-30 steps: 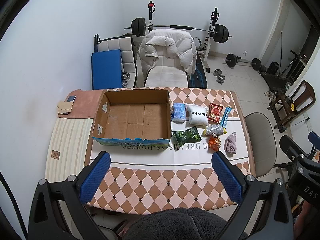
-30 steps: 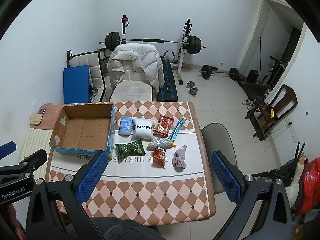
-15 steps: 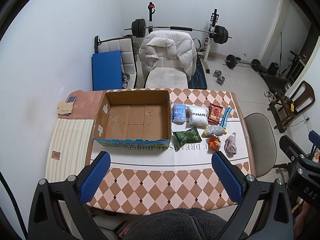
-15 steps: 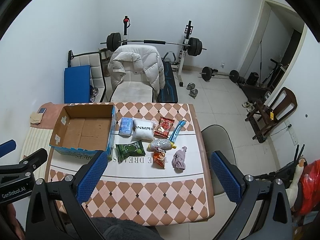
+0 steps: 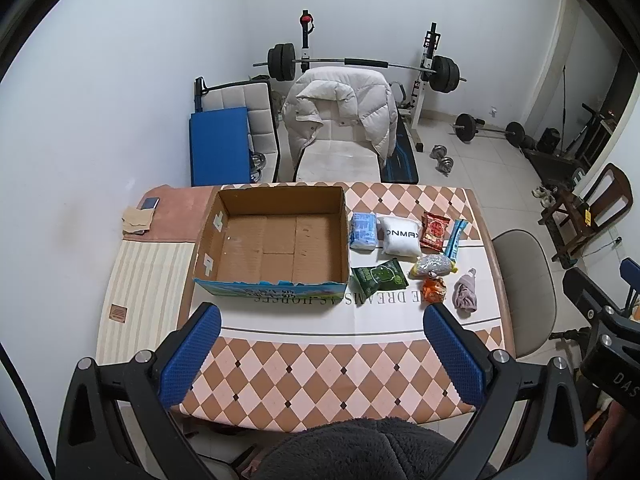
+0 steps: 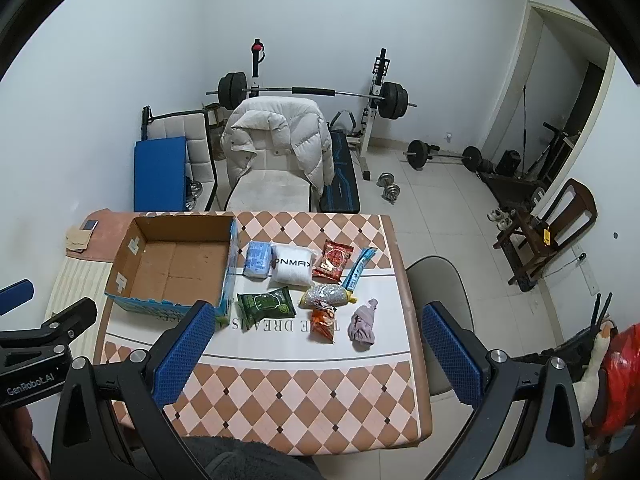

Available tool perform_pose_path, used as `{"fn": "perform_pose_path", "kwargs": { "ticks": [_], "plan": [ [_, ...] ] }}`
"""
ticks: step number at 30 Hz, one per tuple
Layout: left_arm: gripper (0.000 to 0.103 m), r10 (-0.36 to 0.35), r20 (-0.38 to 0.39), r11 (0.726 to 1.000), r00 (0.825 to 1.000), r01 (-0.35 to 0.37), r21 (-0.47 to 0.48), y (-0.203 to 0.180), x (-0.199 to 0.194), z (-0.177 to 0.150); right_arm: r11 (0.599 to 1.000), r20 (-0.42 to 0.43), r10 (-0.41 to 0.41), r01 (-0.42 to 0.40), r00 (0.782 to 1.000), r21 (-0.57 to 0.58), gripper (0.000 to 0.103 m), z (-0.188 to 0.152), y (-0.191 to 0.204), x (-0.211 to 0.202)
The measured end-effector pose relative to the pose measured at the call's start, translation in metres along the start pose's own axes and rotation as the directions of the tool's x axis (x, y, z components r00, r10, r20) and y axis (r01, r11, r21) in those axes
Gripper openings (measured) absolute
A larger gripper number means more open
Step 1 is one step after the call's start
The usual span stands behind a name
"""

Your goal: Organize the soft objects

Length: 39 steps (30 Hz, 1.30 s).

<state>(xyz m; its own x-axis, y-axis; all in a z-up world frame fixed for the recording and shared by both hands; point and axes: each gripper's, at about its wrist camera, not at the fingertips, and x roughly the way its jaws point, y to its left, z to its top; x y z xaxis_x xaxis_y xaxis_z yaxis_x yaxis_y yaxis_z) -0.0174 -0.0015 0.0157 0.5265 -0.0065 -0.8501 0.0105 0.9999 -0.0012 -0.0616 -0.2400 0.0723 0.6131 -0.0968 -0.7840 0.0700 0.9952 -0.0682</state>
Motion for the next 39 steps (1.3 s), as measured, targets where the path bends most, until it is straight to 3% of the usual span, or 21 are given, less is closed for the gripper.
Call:
{"fn": "perform_pose_path", "kwargs": {
  "ticks": [15, 21, 24, 27, 31, 35, 39],
  "plan": [
    [0.103, 0.001, -0.007, 1.000, 1.000, -0.001, 0.001, -0.003, 0.019, 0.004, 0.999, -0.032, 0.026, -0.025, 0.999, 0.040, 0.103, -0.010, -0.017, 0.025],
    [0.103, 0.033, -0.029, 0.998, 0.999, -0.031, 0.056, -0.028, 0.089, 0.035, 0.995, -0.109, 0.007, 0.003, 0.994, 0.095, 0.103, -0.005, -0.053, 0.085],
    [0.103, 0.065, -0.116, 0.989, 0.991, -0.049, 0.137, -0.051, 0.155, 0.056, 0.992, -0.196, 0.031, -0.006, 0.980, 0.125, 0.103, -0.003, -0.074, 0.144],
    [0.103, 0.030, -0.267, 0.987, 0.963, 0.013, 0.157, -0.072, 0.223, 0.071, 0.987, -0.284, 0.051, -0.006, 0.957, 0.158, 0.103, -0.004, -0.090, 0.213],
    [0.103, -0.013, -0.442, 0.984, 0.897, 0.090, 0.155, -0.106, 0.313, 0.084, 0.968, -0.402, 0.131, -0.029, 0.906, 0.251, 0.103, -0.005, -0.116, 0.323],
    [0.103, -0.067, -0.562, 0.985, 0.825, 0.144, 0.095, -0.142, 0.394, 0.096, 0.910, -0.480, 0.302, -0.099, 0.823, 0.404, 0.103, 0.006, -0.136, 0.435],
    [0.103, -0.077, -0.646, 0.986, 0.759, 0.155, 0.064, -0.172, 0.468, 0.100, 0.880, -0.550, 0.376, -0.103, 0.746, 0.463, 0.096, 0.020, -0.137, 0.534]
  ]
}}
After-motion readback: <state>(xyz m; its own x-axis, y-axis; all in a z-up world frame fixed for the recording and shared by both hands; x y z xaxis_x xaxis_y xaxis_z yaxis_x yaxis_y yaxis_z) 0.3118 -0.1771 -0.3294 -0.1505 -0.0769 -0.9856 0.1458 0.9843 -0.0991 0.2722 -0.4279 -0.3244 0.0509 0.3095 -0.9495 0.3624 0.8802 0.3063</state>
